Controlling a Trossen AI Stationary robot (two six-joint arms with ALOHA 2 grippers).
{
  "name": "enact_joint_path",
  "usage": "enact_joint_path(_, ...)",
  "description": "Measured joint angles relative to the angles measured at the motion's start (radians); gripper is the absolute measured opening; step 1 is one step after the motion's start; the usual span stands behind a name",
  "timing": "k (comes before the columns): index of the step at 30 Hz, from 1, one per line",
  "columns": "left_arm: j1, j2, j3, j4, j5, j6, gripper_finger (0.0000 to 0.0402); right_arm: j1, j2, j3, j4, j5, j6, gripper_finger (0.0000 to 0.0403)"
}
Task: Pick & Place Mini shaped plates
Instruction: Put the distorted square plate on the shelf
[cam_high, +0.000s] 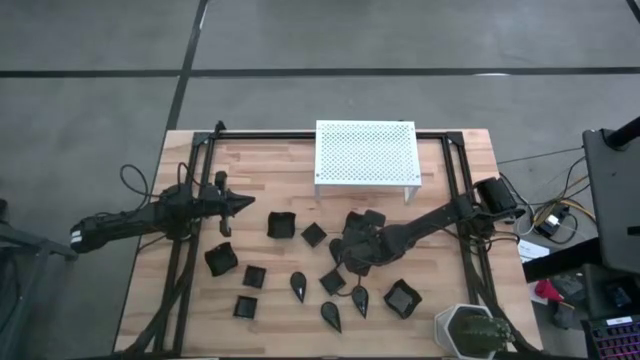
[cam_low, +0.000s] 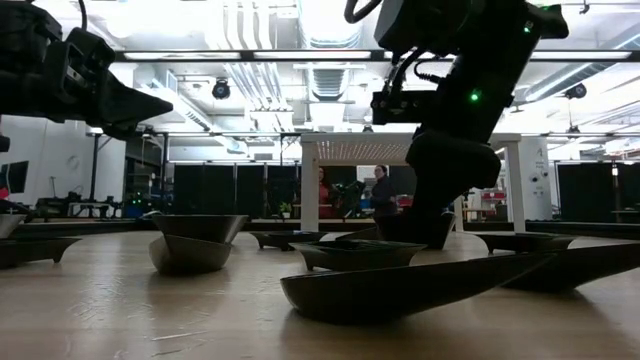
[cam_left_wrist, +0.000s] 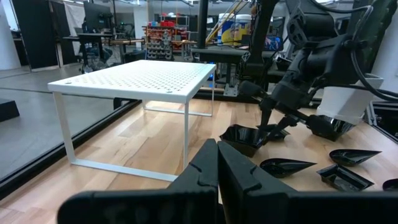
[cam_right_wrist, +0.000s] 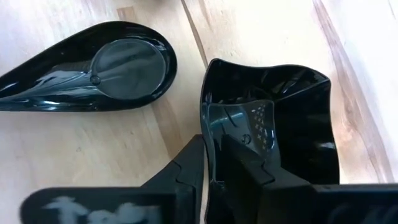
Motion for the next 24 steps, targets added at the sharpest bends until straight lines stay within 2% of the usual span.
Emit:
enact_joint_path(5, 0.000, 0.000, 0.000, 0.000, 0.000, 0.000, 0.0000, -0.005, 0.000, -0.001, -0.007, -0.003, -0.011, 0.0011)
enact_joint_path(11, 0.000, 0.000, 0.000, 0.000, 0.000, 0.000, 0.0000, 0.012, -0.005, 0.055, -0.046, -0.004, -0.069, 0.0008)
enact_joint_path(24, 0.000, 0.000, 0.000, 0.000, 0.000, 0.000, 0.0000, 0.087, -0.009, 0.287, -0.307, -0.026, -0.289, 0.0008)
